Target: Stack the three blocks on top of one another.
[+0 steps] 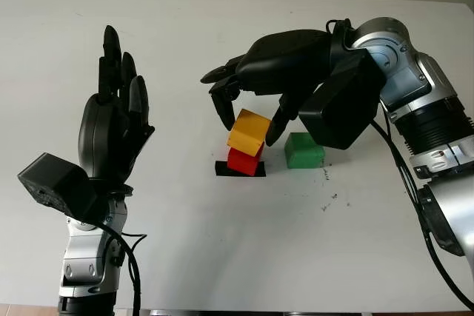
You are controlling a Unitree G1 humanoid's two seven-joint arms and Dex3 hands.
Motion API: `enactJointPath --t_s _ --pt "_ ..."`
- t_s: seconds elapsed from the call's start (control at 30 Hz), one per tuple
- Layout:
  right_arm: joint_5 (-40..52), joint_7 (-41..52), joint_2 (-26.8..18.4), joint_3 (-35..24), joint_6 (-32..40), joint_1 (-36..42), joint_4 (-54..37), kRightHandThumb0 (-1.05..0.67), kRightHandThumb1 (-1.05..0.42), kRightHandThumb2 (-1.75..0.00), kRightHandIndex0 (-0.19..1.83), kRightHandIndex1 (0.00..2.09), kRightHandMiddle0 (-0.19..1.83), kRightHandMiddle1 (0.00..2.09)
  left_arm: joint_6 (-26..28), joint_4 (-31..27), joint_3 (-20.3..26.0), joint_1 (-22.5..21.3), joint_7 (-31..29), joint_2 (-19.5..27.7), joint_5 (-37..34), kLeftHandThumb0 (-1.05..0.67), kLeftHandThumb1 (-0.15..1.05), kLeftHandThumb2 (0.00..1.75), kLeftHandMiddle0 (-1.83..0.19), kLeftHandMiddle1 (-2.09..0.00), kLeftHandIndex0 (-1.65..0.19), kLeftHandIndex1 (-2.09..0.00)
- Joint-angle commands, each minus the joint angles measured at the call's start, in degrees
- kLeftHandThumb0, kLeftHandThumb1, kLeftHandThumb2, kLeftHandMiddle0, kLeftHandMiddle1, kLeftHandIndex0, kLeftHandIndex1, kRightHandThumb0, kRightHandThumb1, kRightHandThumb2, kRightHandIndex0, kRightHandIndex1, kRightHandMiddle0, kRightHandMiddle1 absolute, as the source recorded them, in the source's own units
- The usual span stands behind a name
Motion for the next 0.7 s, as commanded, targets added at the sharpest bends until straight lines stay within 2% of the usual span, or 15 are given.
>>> enactJointPath --t_s 0.0,0.53,0.67 --pt "-0.2 -0.3 0.4 0.3 -0.6 -1.9 -0.1 -0.4 -0.97 -0.06 0.13 0.05 0.31 1.51 -0.4 -0.2 -0.2 0.2 0.2 -0.2 0.3 -0.75 1.05 0.6 0.19 0.0 0.19 0.0" --pt "-0.2 -0.6 0.1 1.1 -3.1 -1.8 2.2 -0.42 -0.96 -0.05 0.16 0.06 0.33 1.51 -0.6 -0.4 0.0 0.6 0.0 -0.3 -0.1 -0.75 1.05 0.58 0.19 0.0 0.19 0.0" --pt "0.5 0.5 0.2 1.0 -1.8 -1.2 1.8 -0.41 -0.95 -0.05 0.14 0.05 0.34 1.51 -0.5 -0.6 -0.2 0.8 0.1 -0.4 -0.1 -0.75 1.05 0.58 0.19 0.0 0.19 0.0"
